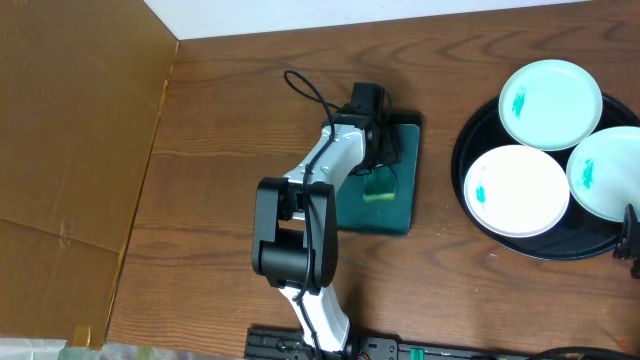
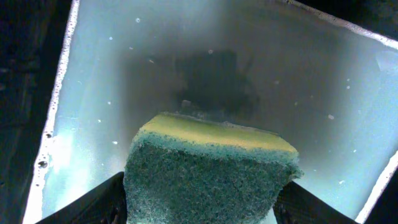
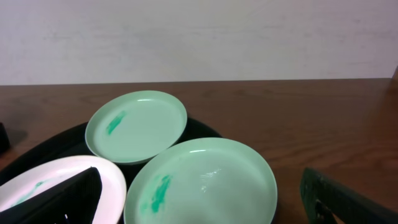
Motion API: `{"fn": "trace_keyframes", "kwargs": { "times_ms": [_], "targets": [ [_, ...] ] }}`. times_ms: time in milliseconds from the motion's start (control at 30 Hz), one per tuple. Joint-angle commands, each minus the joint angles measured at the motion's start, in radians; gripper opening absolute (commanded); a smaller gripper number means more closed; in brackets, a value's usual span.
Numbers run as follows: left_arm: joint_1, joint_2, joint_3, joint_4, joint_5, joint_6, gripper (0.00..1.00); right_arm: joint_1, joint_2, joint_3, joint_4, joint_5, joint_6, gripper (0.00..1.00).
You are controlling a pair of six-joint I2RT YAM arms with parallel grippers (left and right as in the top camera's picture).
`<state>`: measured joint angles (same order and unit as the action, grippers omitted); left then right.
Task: Clean dirty plates on tray and stack at the side
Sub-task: 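Lower the left gripper and grasp the green sponge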
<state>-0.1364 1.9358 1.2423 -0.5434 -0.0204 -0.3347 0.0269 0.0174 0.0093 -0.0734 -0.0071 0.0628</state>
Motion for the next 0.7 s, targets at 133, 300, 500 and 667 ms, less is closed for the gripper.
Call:
{"fn": "trace_keyframes", "kwargs": {
  "times_ms": [133, 300, 500, 667],
  "targets": [
    [0.000, 0.019, 0.010, 0.005, 0.035, 0.000, 0.81, -0.006, -0.002, -0.004, -0.001, 0.002, -0.012, 0.99],
    [0.000, 0.019, -0.008, 0.012, 0.035, 0.000, 0.81, -0.006, -0.002, -0.004, -0.001, 0.002, -0.012, 0.99],
    [0.000, 0.019, -0.013, 0.012, 0.035, 0.000, 0.81, -0.006, -0.002, -0.004, -0.001, 0.002, -0.012, 0.99],
    [0.000, 0.025, -0.017, 0.011, 0.035, 0.000, 0.80, -0.006, -0.002, -0.004, -0.001, 0.002, -0.012, 0.99]
  ]
}}
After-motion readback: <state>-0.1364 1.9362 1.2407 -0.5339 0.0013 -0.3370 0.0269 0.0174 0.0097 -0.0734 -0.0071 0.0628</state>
